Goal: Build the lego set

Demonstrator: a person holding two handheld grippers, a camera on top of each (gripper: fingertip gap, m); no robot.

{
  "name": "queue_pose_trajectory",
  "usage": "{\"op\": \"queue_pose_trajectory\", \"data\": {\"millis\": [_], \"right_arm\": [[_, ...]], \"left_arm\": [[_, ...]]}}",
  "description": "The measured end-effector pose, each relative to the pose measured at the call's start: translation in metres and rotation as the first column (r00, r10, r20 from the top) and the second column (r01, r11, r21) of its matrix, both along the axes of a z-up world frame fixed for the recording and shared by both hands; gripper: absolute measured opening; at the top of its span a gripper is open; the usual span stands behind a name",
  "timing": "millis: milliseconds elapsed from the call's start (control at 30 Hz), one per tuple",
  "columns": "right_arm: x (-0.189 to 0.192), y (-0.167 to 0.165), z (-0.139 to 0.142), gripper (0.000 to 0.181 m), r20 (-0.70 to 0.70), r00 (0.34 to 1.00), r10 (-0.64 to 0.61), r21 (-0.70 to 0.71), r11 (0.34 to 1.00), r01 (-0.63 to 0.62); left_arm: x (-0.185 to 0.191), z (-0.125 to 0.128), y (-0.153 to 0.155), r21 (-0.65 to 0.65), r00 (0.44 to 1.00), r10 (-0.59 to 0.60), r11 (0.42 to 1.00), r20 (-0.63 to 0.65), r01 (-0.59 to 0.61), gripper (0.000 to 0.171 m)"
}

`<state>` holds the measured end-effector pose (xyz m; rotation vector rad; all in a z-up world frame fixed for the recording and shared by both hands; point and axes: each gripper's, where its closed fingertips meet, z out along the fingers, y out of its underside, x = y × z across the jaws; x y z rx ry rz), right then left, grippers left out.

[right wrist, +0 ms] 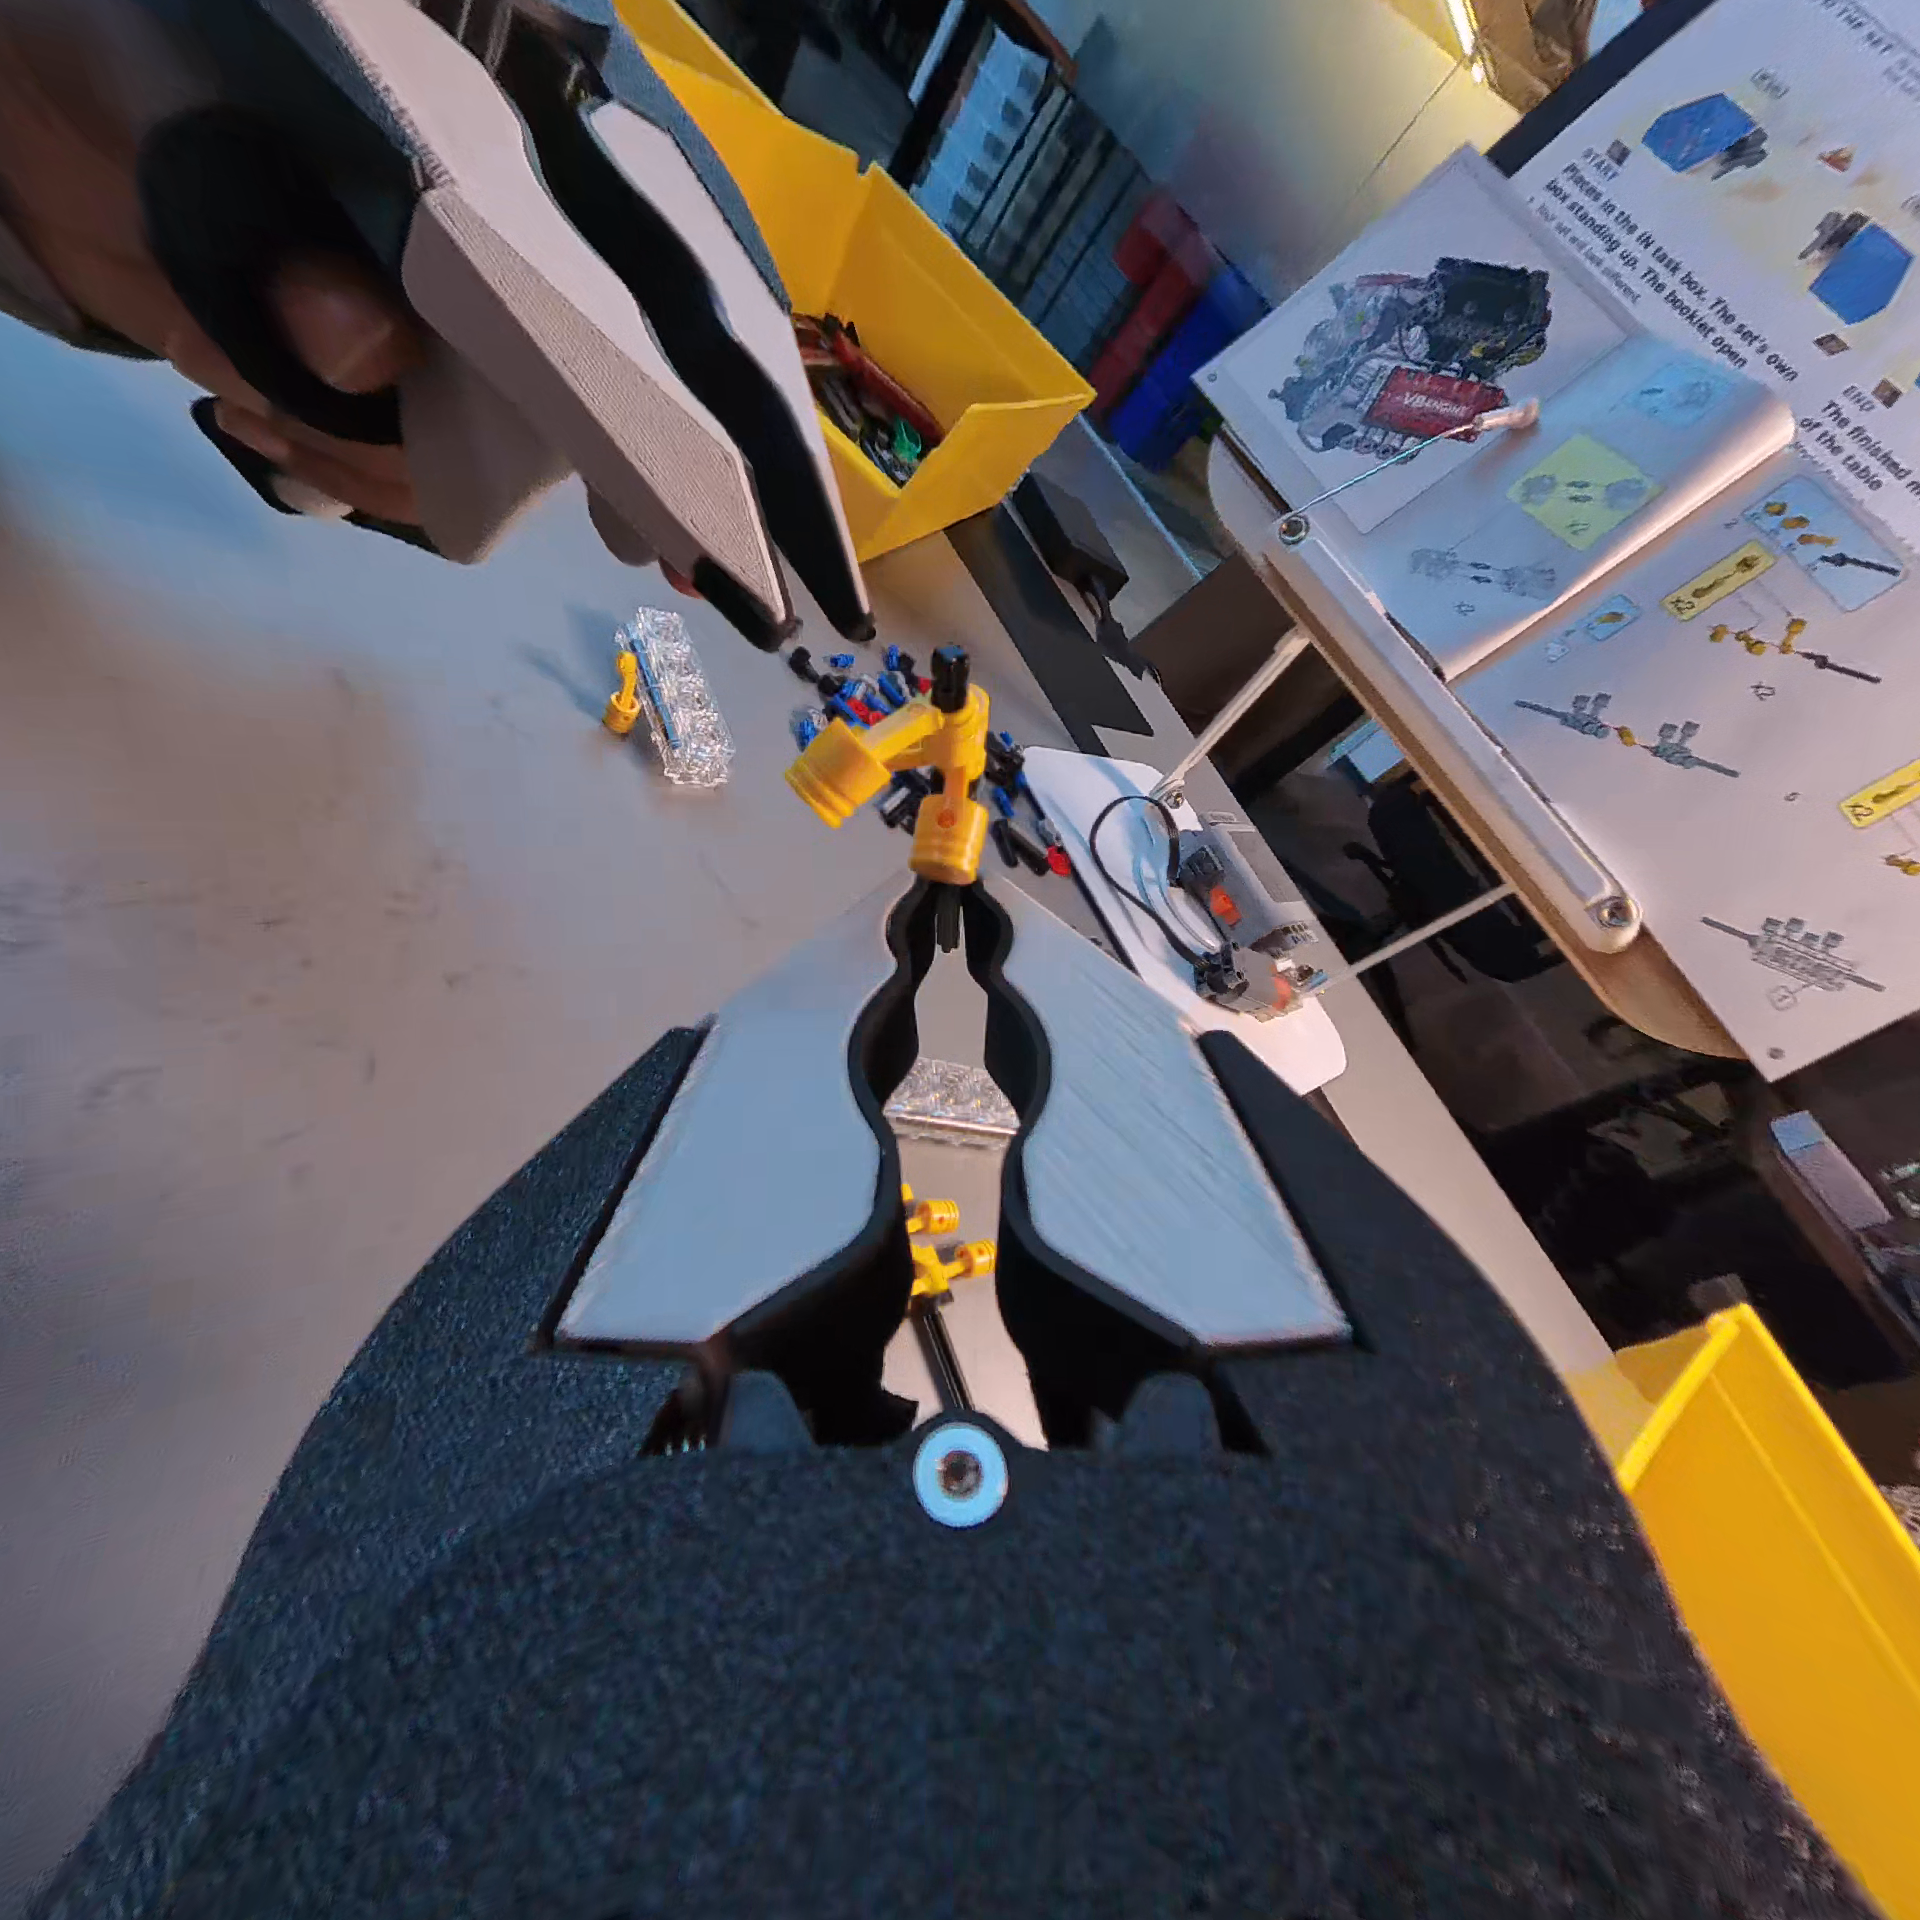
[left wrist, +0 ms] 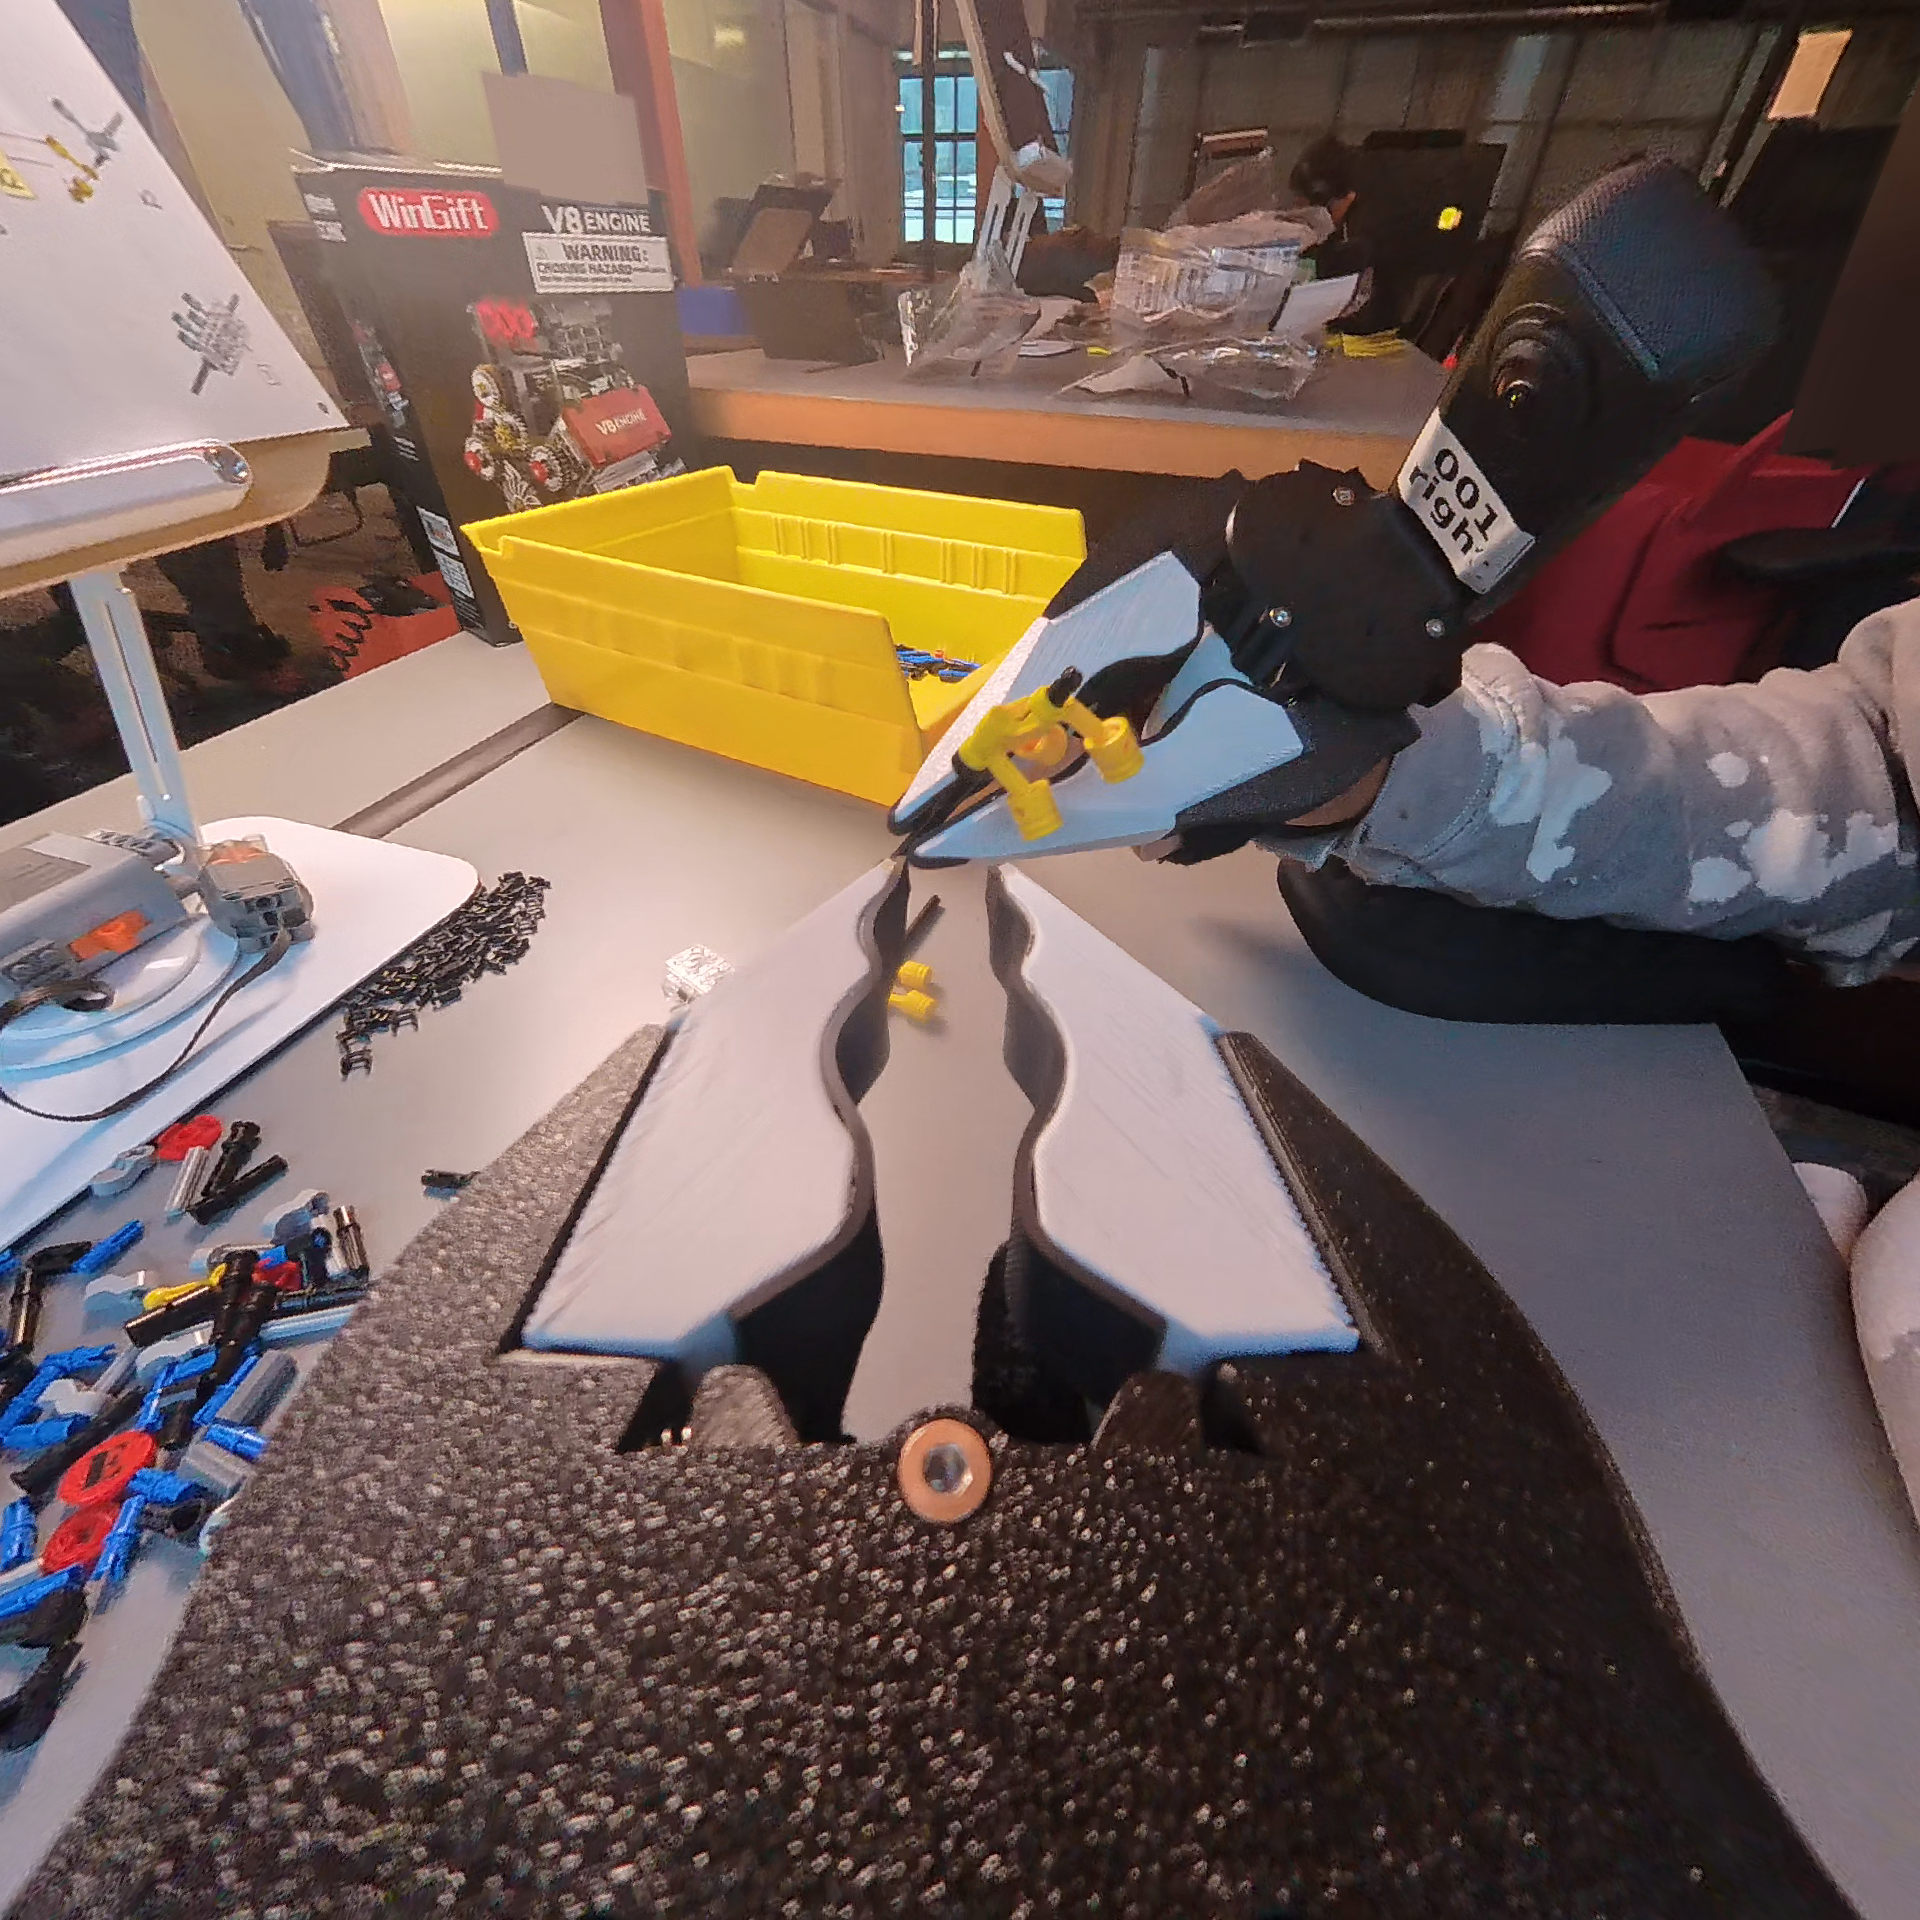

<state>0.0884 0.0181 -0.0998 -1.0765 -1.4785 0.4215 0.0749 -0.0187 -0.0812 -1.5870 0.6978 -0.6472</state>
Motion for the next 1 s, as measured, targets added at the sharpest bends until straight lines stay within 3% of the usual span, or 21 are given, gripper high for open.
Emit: {"op": "queue_pose_trajectory", "data": {"millis": [200,367,667,833,1000], "right_arm": [[-0.005,0.002,-0.012,0.004,0.073,0.996,-0.046,0.077,0.996,0.04],[-0.008,0.0,-0.016,0.004,0.11,0.991,-0.07,0.132,0.99,0.056],[-0.015,-0.015,-0.022,0.004,0.189,0.98,-0.063,0.269,0.963,0.01],[-0.013,-0.021,-0.015,0.004,0.159,0.987,-0.017,0.265,0.964,-0.026],[-0.009,-0.029,0.008,0.004,0.011,0.997,0.072,0.181,0.981,-0.073]], "left_arm": [[0.011,0.0,-0.005,0.037,0.997,0.005,0.999,-0.073,-0.003,0.019],[0.008,-0.015,0.002,0.115,0.97,0.085,0.992,-0.226,-0.06,0.019],[0.016,-0.024,-0.001,0.205,0.962,0.063,0.979,-0.267,-0.008,0.015],[0.017,-0.016,-0.006,0.272,0.965,0.055,0.962,-0.256,0.018,0.013],[0.013,0.004,-0.011,0.333,0.98,0.066,0.943,-0.185,-0.001,0.01]]}}
